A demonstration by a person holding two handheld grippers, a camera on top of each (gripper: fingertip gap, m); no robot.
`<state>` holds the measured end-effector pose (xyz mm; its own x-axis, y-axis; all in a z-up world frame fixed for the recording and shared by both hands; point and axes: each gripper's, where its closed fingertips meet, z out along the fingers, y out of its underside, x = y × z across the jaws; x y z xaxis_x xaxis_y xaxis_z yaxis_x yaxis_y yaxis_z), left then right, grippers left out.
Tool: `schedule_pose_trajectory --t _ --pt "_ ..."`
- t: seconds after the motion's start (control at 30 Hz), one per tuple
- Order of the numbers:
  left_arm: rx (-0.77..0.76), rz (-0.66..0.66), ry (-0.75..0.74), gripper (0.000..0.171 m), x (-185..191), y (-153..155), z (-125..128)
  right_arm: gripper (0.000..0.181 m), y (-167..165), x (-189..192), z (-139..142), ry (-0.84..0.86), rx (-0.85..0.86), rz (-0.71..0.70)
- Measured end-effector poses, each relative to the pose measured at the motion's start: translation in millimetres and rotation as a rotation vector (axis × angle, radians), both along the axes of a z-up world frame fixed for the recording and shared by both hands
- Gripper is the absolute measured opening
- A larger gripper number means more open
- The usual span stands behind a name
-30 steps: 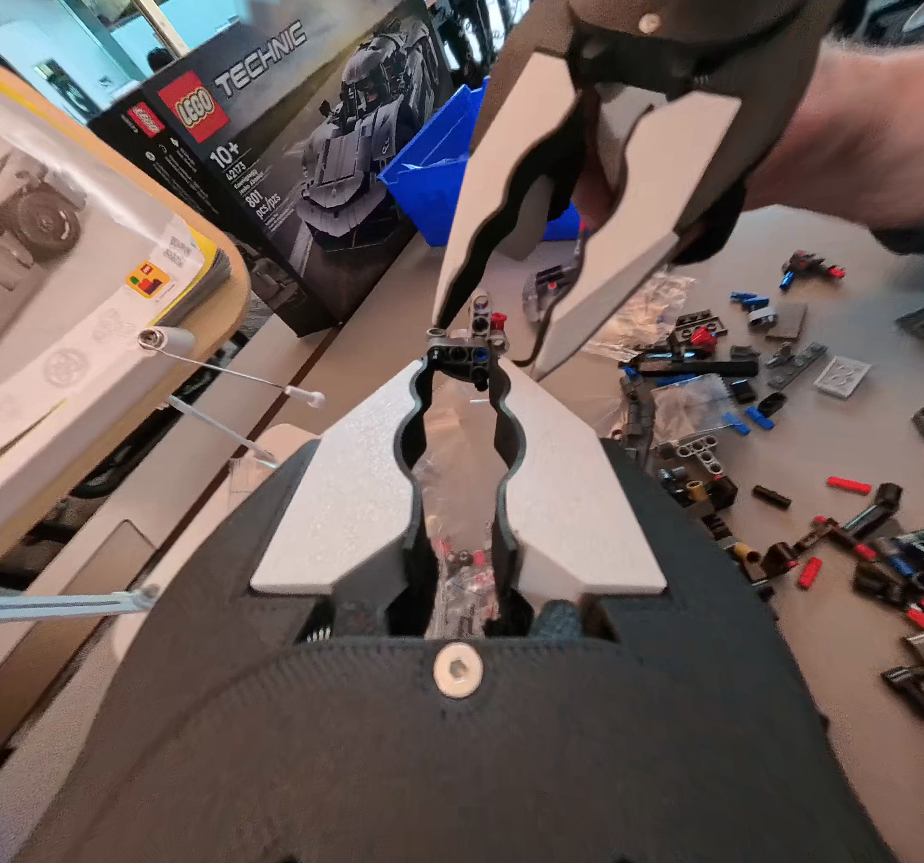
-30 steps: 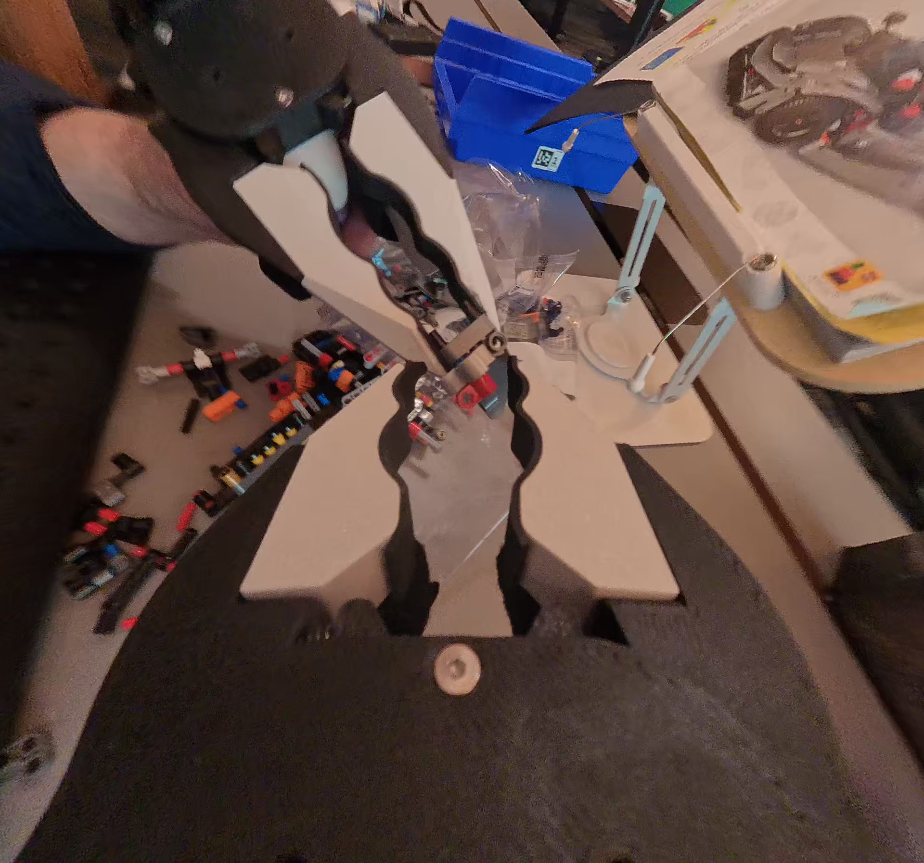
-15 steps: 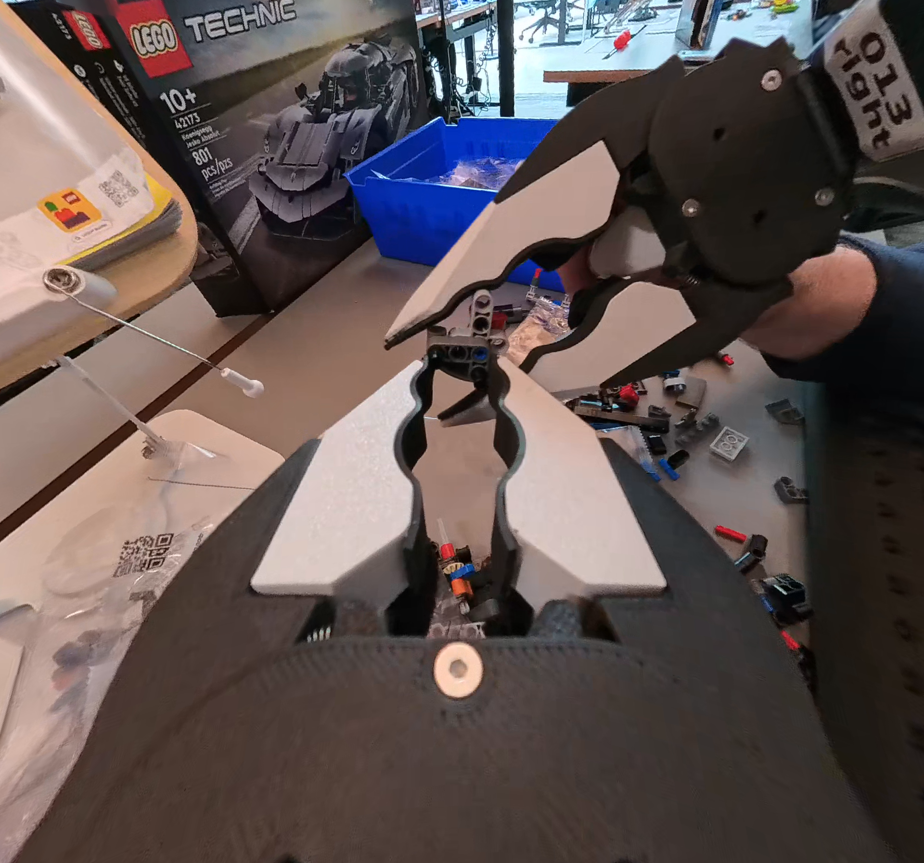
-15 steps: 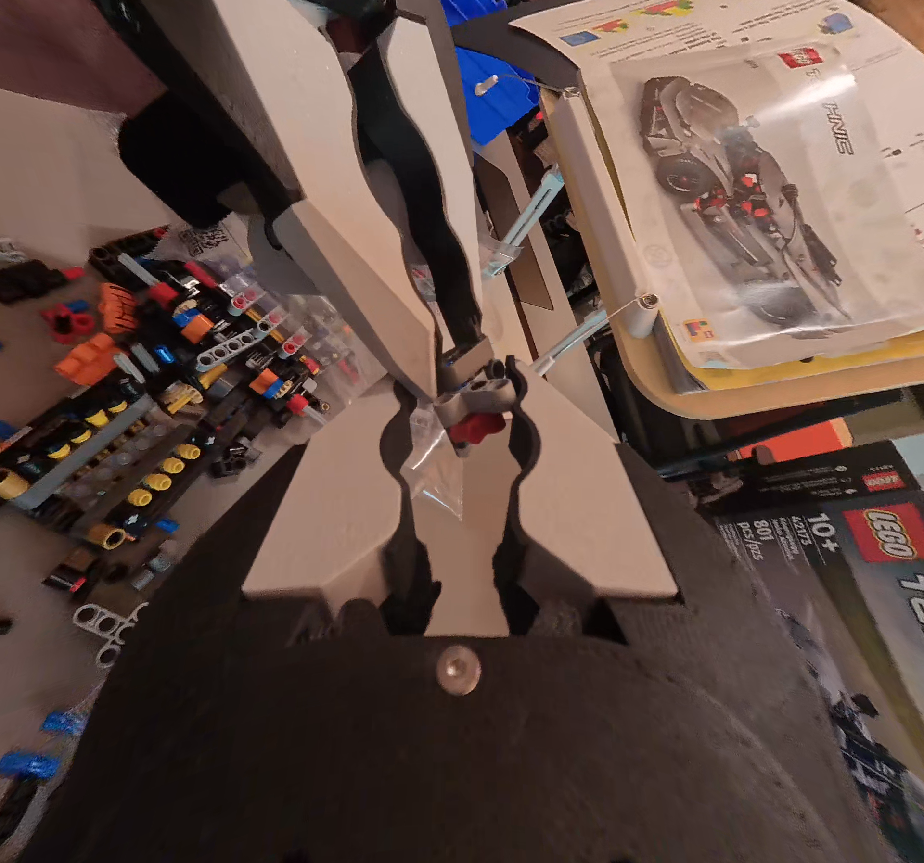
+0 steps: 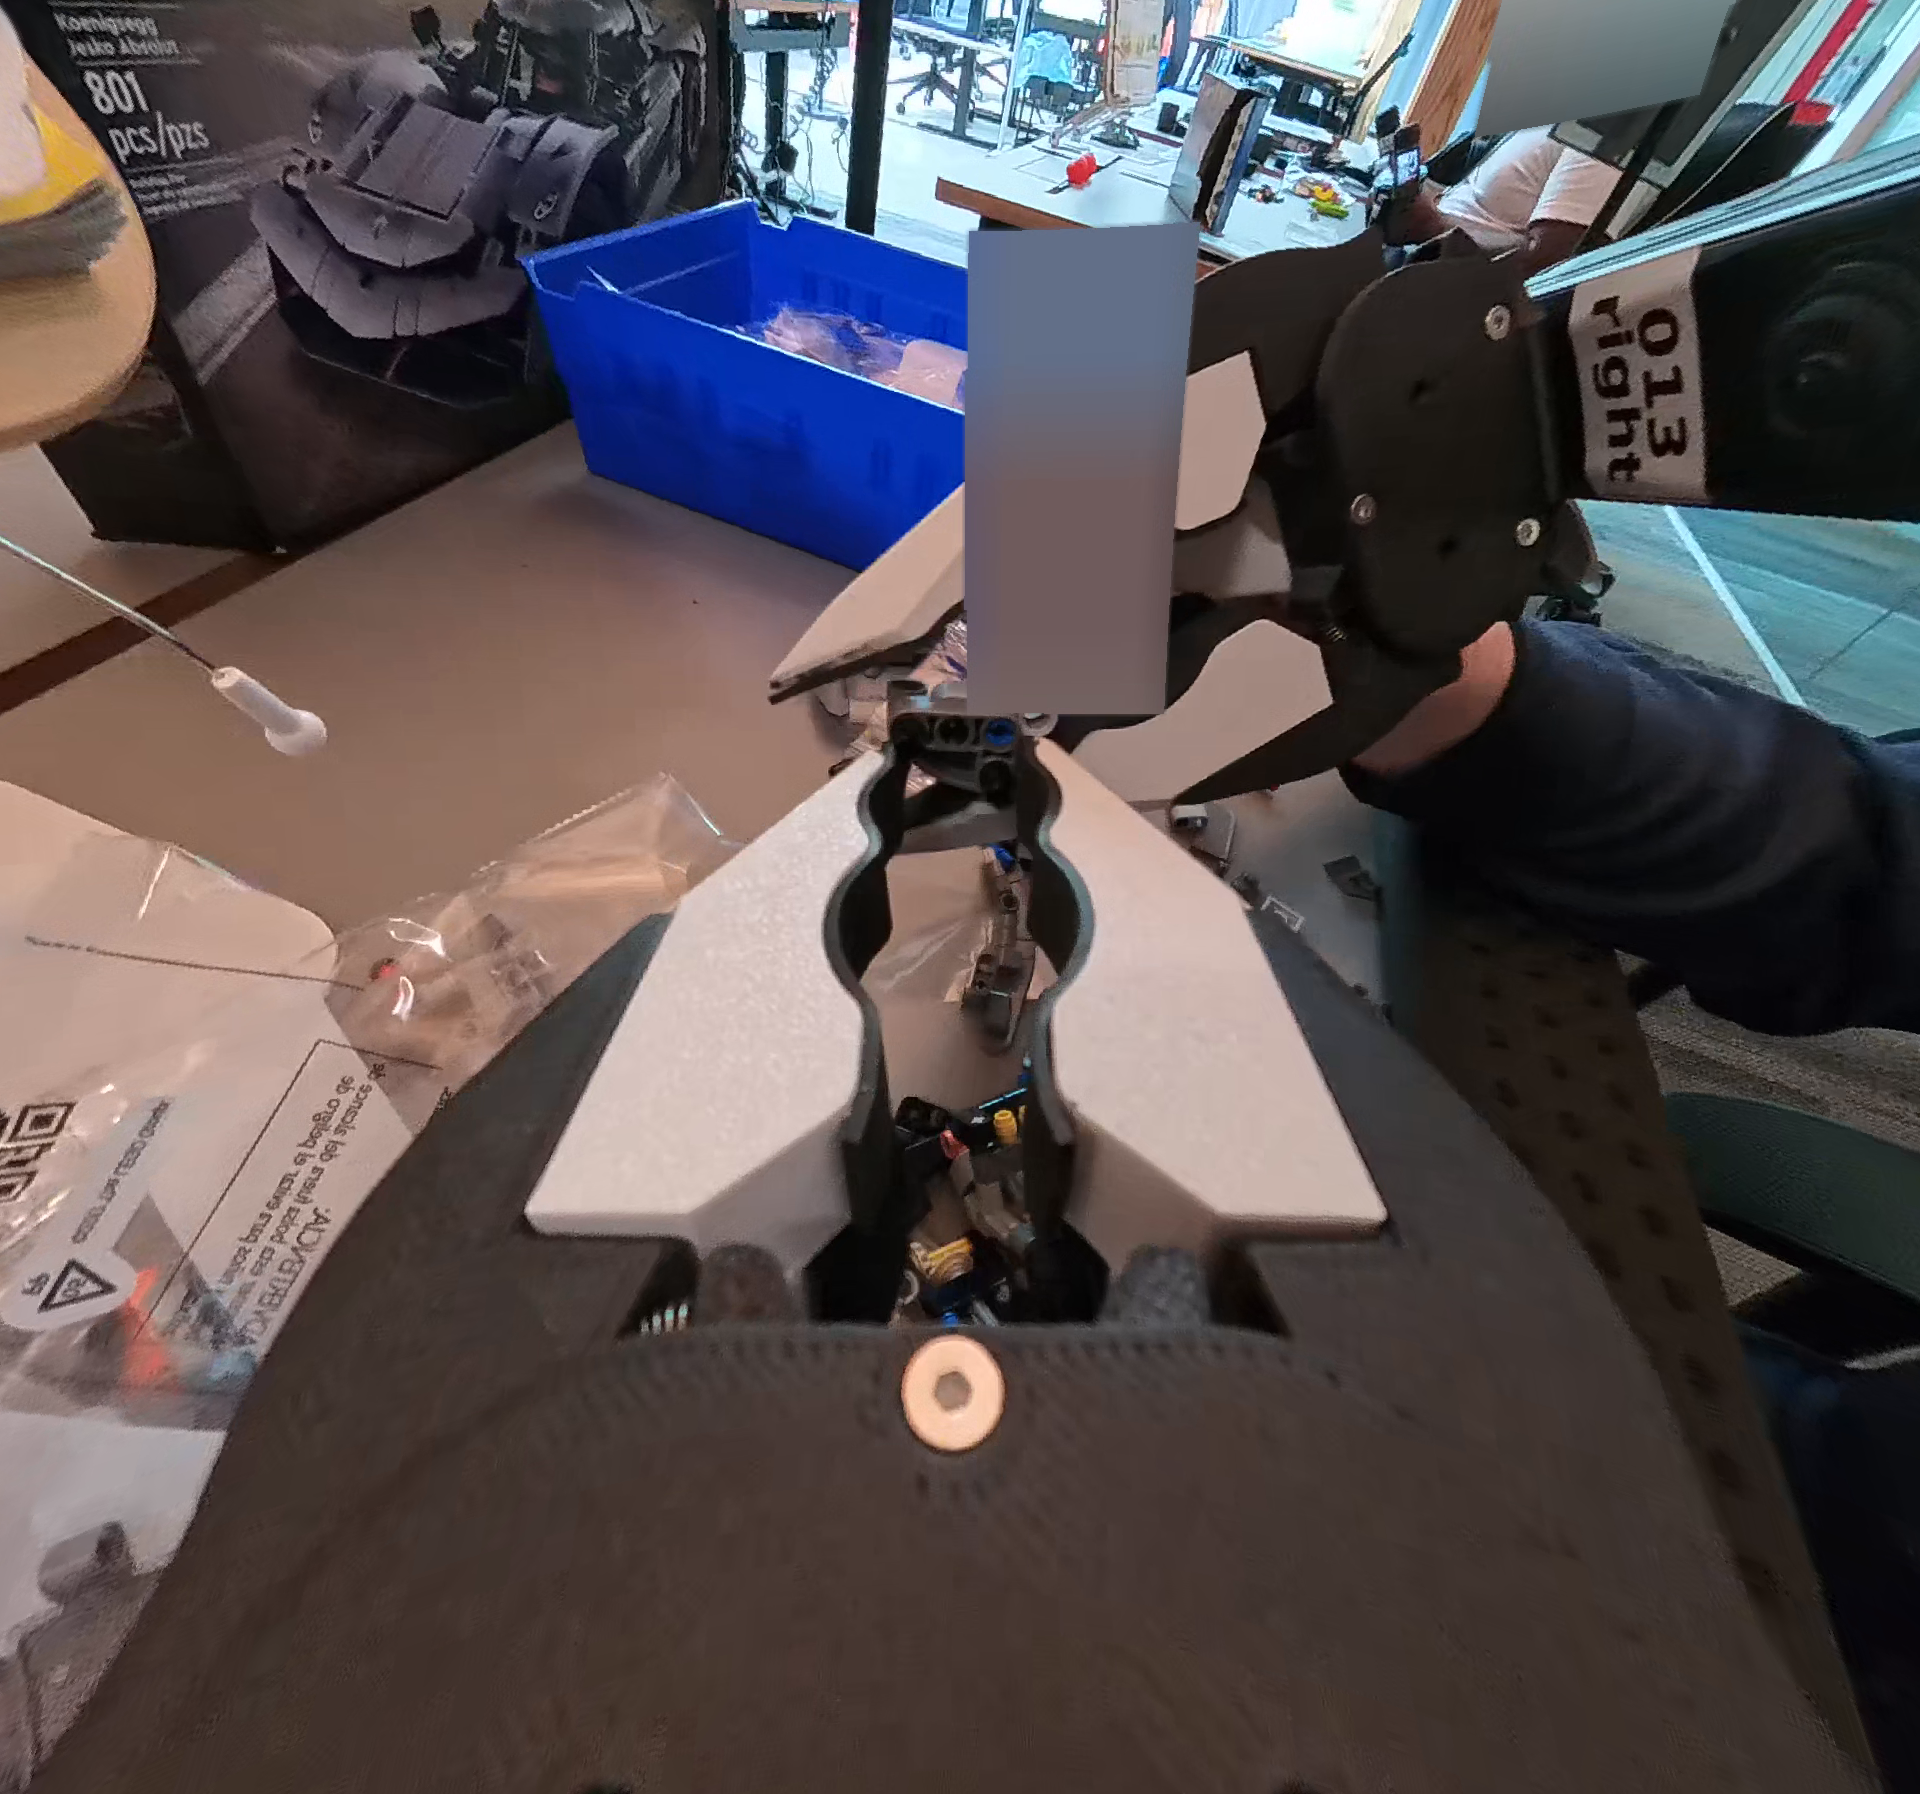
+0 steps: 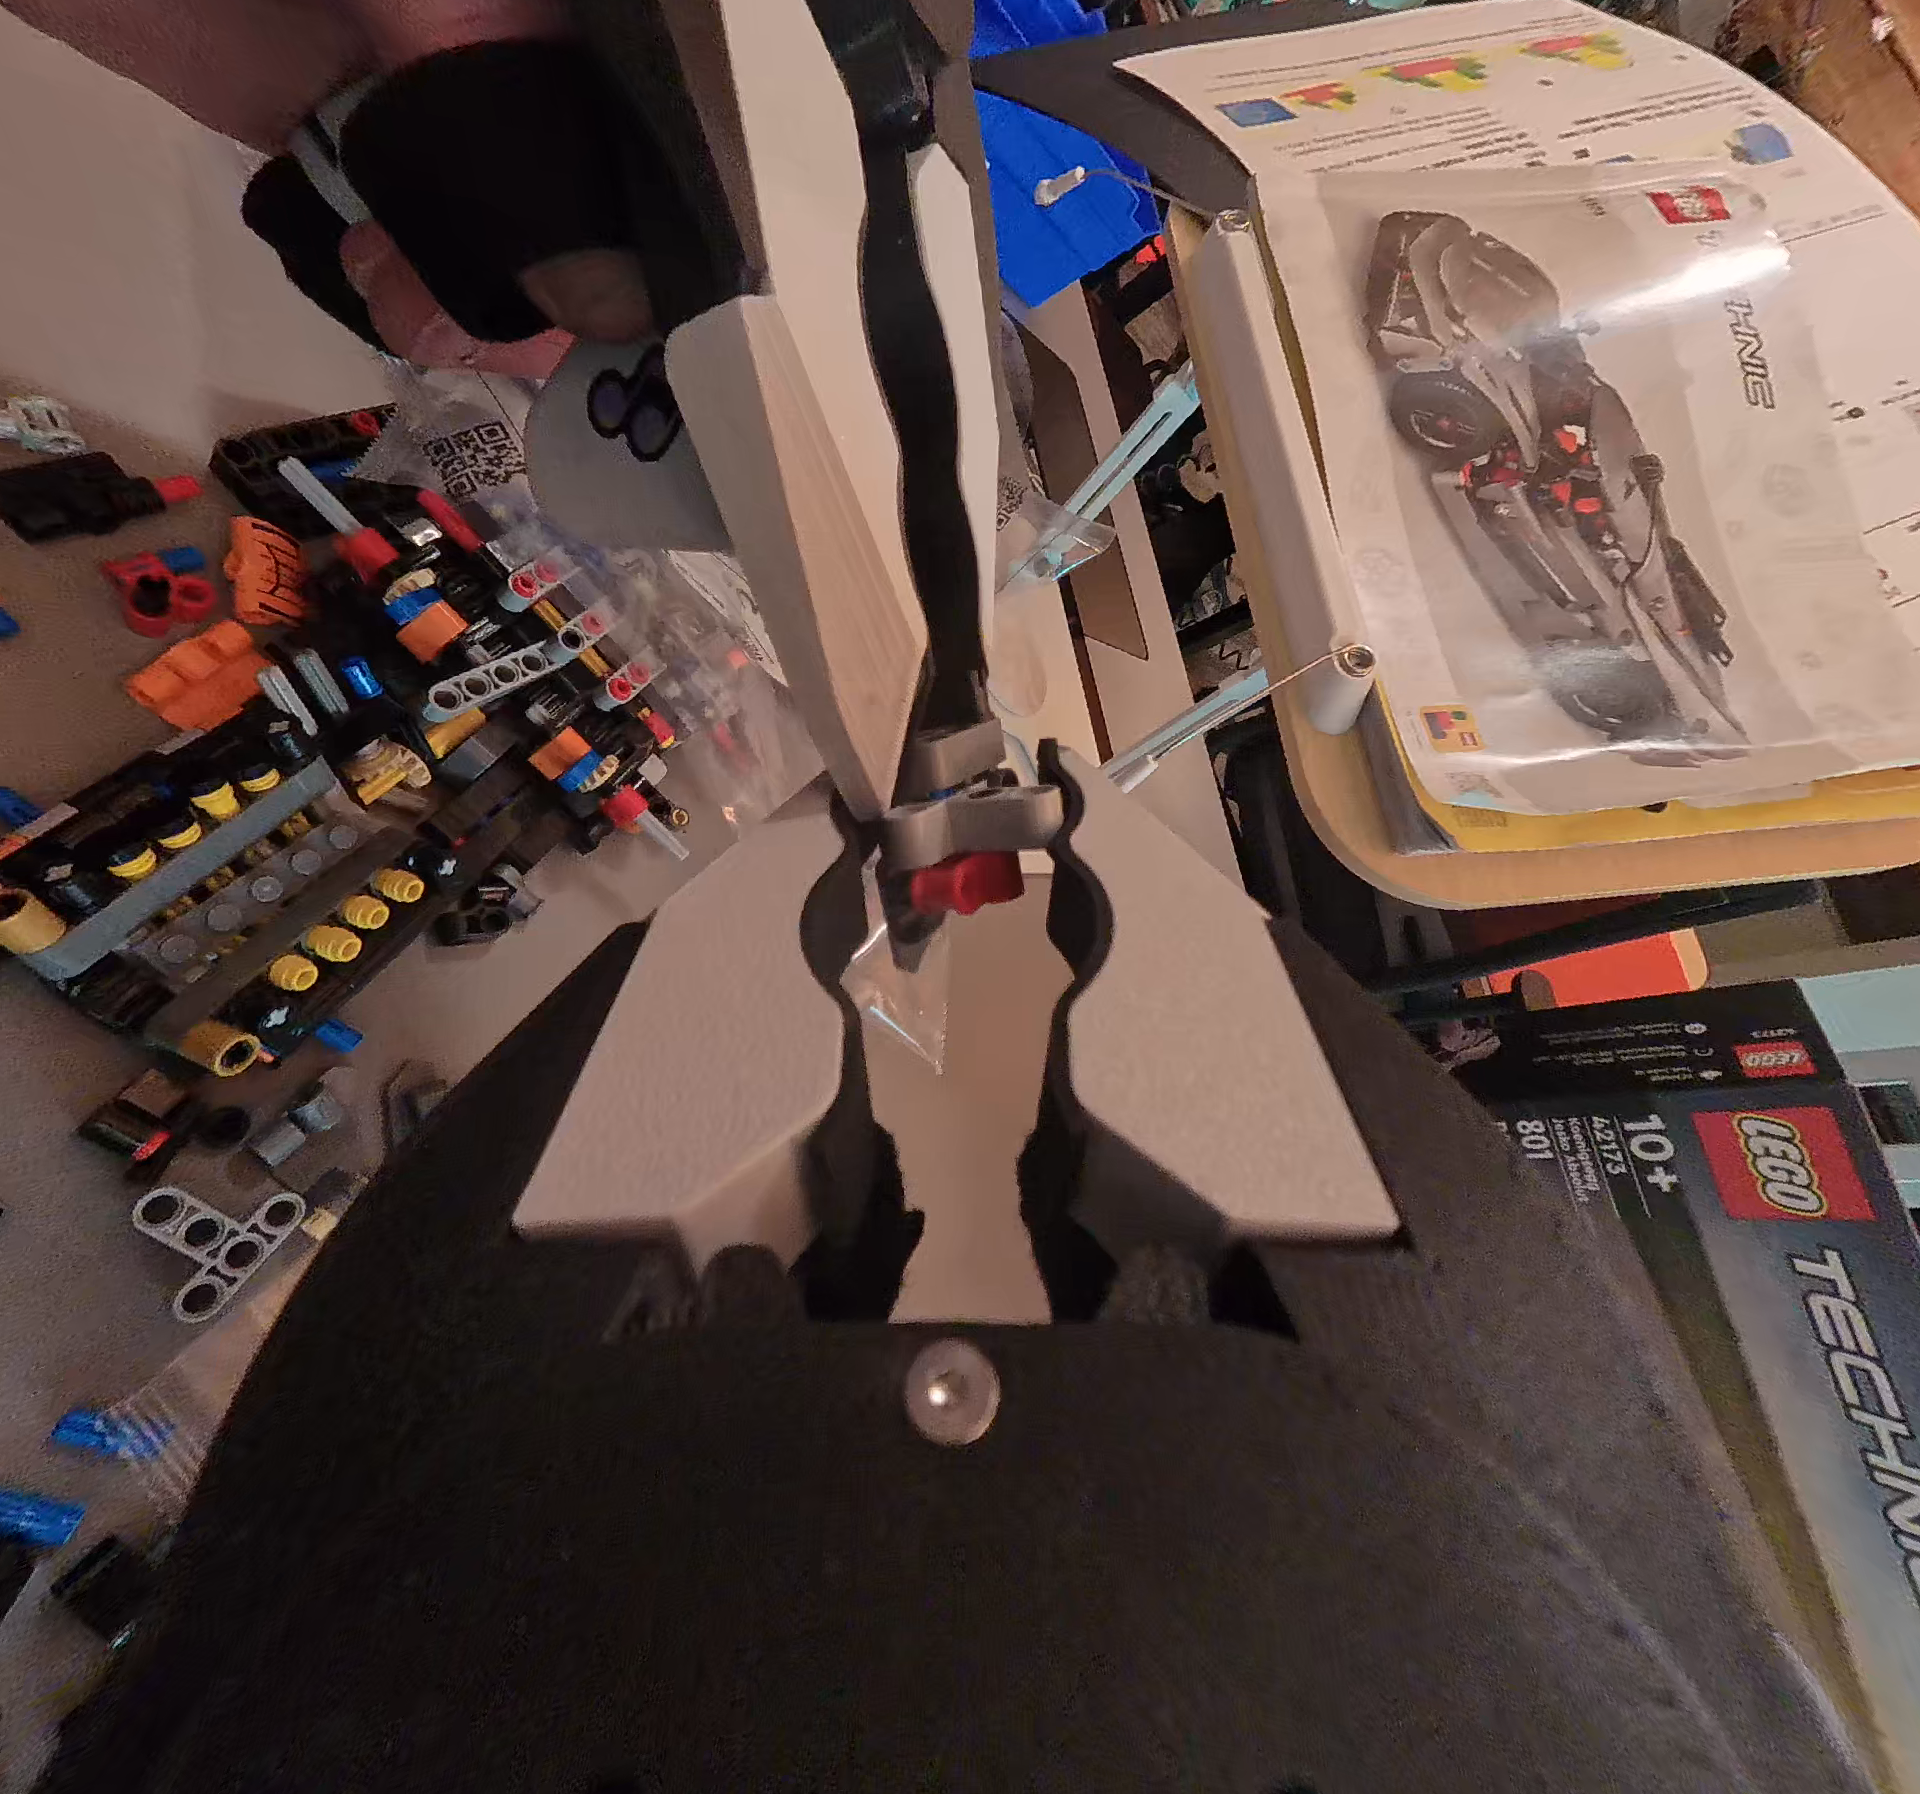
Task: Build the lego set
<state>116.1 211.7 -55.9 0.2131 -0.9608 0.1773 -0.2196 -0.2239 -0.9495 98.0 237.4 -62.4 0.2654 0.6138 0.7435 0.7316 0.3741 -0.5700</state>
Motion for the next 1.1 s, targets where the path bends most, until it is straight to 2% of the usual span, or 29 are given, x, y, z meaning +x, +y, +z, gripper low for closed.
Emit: schedule_pose_trajectory --t 0.33,0.5,0.9,1.1 --pt "0.039 0.023 -0.039 0.023 0 2 8 0.026 3 4 4 0.023 -0.009 -0.047" --pt "0.085 0.024 0.004 0.018 -2 -1 9 0.025 3 2 4 0.030 -0.017 -0.050" --pt "0.094 0.032 -0.016 0.014 -4 -4 19 0.024 -1 2 13 0.094 -0.066 -0.051" --pt "0.113 0.010 0.029 0.014 -5 -5 12 0.024 -3 2 9 0.054 -0.058 -0.043"
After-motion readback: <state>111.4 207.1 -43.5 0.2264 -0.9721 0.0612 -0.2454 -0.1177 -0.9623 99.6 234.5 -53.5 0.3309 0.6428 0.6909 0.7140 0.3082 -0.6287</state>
